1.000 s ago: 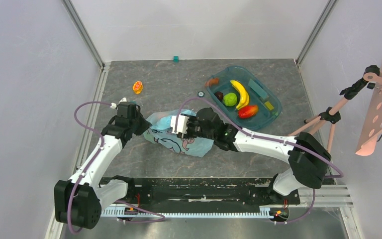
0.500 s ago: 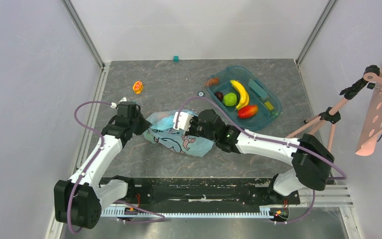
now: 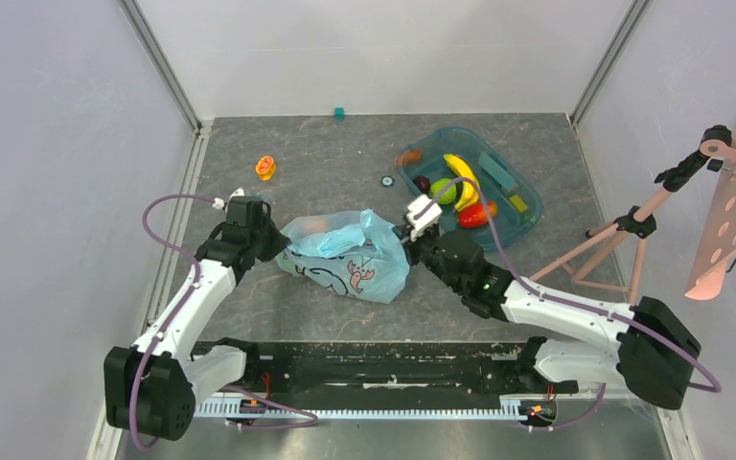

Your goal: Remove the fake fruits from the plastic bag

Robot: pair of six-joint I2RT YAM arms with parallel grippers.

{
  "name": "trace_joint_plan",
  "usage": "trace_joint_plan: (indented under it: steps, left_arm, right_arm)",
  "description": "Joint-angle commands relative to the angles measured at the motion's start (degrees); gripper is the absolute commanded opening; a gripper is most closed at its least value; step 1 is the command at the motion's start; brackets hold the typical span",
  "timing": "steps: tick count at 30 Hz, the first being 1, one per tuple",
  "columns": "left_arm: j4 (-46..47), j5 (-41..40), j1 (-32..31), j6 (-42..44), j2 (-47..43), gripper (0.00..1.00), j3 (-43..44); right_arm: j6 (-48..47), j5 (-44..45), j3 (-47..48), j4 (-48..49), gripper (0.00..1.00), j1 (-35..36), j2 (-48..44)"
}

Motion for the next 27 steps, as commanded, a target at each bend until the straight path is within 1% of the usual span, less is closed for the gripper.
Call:
trace_joint_plan:
  steps: [1,2,5,7,9,10,11,15,17,19,20,22,24,26,27]
  left_arm:
    - [0.1,-1.0,0.4,2.9,-1.1,0.02,2.3]
    - [0.1,-0.7,0.4,3.2,-1.1,0.03,2.4]
    - [0.1,1.1,0.4,5.3,-1.3,0.14,3.5]
    - [-0.2,2.3,0.4,7.2,-1.7,0.31,5.2]
    - [-0.6,5.2,0.4,9.7,-3.2,0.43,7.0]
    - [-0.5,6.3,0.4,11.0,-4.3,0.53,7.7]
    - [-0.4,6.9,0.4,11.9,-5.9,0.61,8.2]
    - [0.3,10.0,-0.1,15.8,-10.9,0.63,10.4]
    - [1.0,12.2,-1.7,17.4,-12.7,0.63,11.1]
    - [2.9,12.0,-6.6,18.9,-14.8,0.64,10.7]
    - [3.7,10.0,-9.6,20.2,-15.5,0.65,10.4]
    - [5.1,5.5,-17.6,23.7,-16.6,0.66,9.5]
    - [7.6,4.3,-22.8,27.9,-17.6,0.67,7.8]
    - [10.5,4.2,-25.3,31.2,-18.6,0.68,5.8]
    - [12.1,5.2,-25.8,33.6,-18.9,0.7,4.8]
  right_arm:
    - [14.7,5.1,-4.6,7.2,0.0,-2.1,-5.1]
    - [15.8,3.9,-5.3,7.9,0.0,-2.4,-5.8]
    - [17.0,1.0,-6.3,9.0,0.0,-2.6,-6.5]
    - [17.0,-0.8,-6.1,8.9,0.0,-2.5,-6.2]
    - [17.0,-1.7,-5.8,8.4,0.0,-2.5,-5.7]
    - [17.0,-1.9,-5.7,8.3,0.0,-2.6,-5.7]
    - [16.9,-1.9,-5.6,8.2,0.0,-2.6,-5.6]
    - [17.0,-2.0,-5.0,8.1,0.0,-2.6,-5.3]
    - [17.2,-2.0,-4.1,7.5,0.0,-2.7,-5.0]
    - [17.5,-2.6,-2.4,6.0,0.0,-3.0,-4.5]
    - [18.1,-3.4,-1.0,4.5,0.0,-3.2,-4.0]
    - [19.4,-5.0,2.0,1.7,0.0,-3.8,-2.9]
    - [21.0,-7.1,5.0,-1.1,0.0,-4.3,-1.7]
    - [21.9,-9.1,7.2,-2.6,0.0,-4.7,-1.0]
    - [22.1,-10.0,8.0,-3.0,0.0,-4.8,-0.8]
